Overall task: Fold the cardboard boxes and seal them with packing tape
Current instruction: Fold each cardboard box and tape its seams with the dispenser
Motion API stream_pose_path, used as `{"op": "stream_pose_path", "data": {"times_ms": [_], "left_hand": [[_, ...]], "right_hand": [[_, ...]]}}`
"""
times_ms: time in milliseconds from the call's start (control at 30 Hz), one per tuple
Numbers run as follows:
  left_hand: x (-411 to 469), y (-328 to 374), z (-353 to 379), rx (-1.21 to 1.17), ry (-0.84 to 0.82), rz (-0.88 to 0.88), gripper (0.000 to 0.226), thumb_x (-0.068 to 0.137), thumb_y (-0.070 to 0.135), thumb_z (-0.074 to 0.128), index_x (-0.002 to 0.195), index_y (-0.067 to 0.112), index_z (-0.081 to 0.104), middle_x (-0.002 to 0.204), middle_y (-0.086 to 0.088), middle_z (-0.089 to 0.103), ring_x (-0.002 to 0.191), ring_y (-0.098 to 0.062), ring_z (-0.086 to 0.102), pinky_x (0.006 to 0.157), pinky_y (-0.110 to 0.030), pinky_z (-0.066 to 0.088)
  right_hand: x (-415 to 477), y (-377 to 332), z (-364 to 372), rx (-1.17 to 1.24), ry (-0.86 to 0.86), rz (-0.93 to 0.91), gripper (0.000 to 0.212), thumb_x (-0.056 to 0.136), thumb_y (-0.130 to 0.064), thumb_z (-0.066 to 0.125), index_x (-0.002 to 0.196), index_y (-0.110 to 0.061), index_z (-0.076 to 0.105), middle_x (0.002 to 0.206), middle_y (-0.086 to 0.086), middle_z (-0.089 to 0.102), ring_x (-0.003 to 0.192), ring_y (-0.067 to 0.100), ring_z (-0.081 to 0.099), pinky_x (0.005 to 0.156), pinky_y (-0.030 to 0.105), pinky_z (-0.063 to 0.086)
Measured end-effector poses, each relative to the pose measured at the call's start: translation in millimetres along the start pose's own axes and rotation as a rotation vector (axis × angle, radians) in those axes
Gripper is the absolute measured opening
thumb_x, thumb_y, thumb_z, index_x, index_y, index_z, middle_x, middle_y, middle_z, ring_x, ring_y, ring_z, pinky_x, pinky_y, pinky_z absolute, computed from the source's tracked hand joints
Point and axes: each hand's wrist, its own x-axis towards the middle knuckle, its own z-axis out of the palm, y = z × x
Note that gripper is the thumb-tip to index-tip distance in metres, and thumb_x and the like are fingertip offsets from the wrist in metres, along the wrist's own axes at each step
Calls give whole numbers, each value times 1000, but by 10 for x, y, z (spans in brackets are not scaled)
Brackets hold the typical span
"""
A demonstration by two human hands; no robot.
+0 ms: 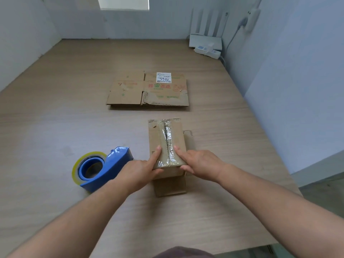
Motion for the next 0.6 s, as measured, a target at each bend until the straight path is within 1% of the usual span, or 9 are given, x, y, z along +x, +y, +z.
{"op": "stream_pose_path", "data": {"times_ms": [100, 200, 267, 333, 367, 433, 500, 533, 600], "left_hand": [[-4, -76, -33, -78, -99, 33, 73, 98, 55, 30, 144, 42, -25, 113, -14, 63, 83, -20, 57, 71, -27, 42], [19, -96, -71, -117, -133, 63, 76, 99, 51, 33, 143, 42, -28, 110, -13, 63, 76, -15, 52, 73, -25, 44], [2, -138, -116, -127, -170, 99, 81, 99, 44, 37, 139, 43, -33, 114, -12, 63, 76, -13, 54, 76, -25, 46], [-36, -203, -179, -122, -233, 161, 90, 96, 35, 43, 132, 48, -39, 124, -9, 61, 74, -9, 56, 79, -23, 47], [-52, -233, -218, -104, -247, 177, 92, 95, 32, 44, 132, 51, -38, 129, -7, 58, 74, -7, 56, 79, -22, 46], [-60, -260, -285, -40, -220, 175, 87, 96, 34, 42, 134, 51, -34, 133, -7, 56, 83, -12, 59, 84, -24, 46], [-50, -241, -317, 36, -172, 177, 83, 98, 41, 42, 139, 47, -29, 131, -8, 58, 96, -20, 62, 91, -29, 47], [-44, -234, -314, 59, -164, 178, 82, 98, 45, 43, 142, 44, -26, 132, -8, 58, 100, -21, 62, 93, -31, 47], [-30, -218, -283, 71, -152, 165, 86, 95, 53, 46, 147, 40, -21, 129, -8, 59, 101, -22, 61, 91, -30, 47]], "right_hand": [[2, 47, -17, -7, -32, -49, 69, 100, -41, 36, 152, -20, -5, 125, 13, 51, 105, 33, 54, 77, 36, 40], [13, 43, -45, 4, -69, -53, 71, 100, -37, 38, 152, -21, -8, 125, 13, 50, 105, 32, 53, 79, 35, 39], [3, 65, -56, 15, -85, -48, 75, 98, -30, 42, 151, -24, -11, 126, 11, 50, 106, 31, 53, 79, 34, 37], [-23, 95, -78, 4, -104, -44, 85, 92, -18, 46, 149, -32, -16, 128, 6, 50, 106, 29, 54, 75, 32, 37], [-32, 101, -91, -12, -105, -41, 88, 90, -15, 47, 148, -35, -17, 130, 3, 50, 108, 28, 54, 74, 32, 38], [-16, 102, -132, -44, -74, -40, 83, 91, -19, 49, 150, -36, -9, 132, 2, 51, 109, 29, 55, 75, 33, 39], [19, 93, -154, -66, -18, -51, 77, 93, -31, 53, 151, -31, 3, 130, 4, 54, 109, 29, 56, 77, 35, 41], [28, 83, -152, -77, -1, -58, 77, 93, -36, 55, 152, -29, 6, 129, 4, 55, 109, 29, 56, 78, 35, 42], [26, 84, -130, -98, 19, -79, 76, 92, -41, 55, 152, -27, 9, 128, 4, 56, 108, 29, 57, 77, 34, 41]]}}
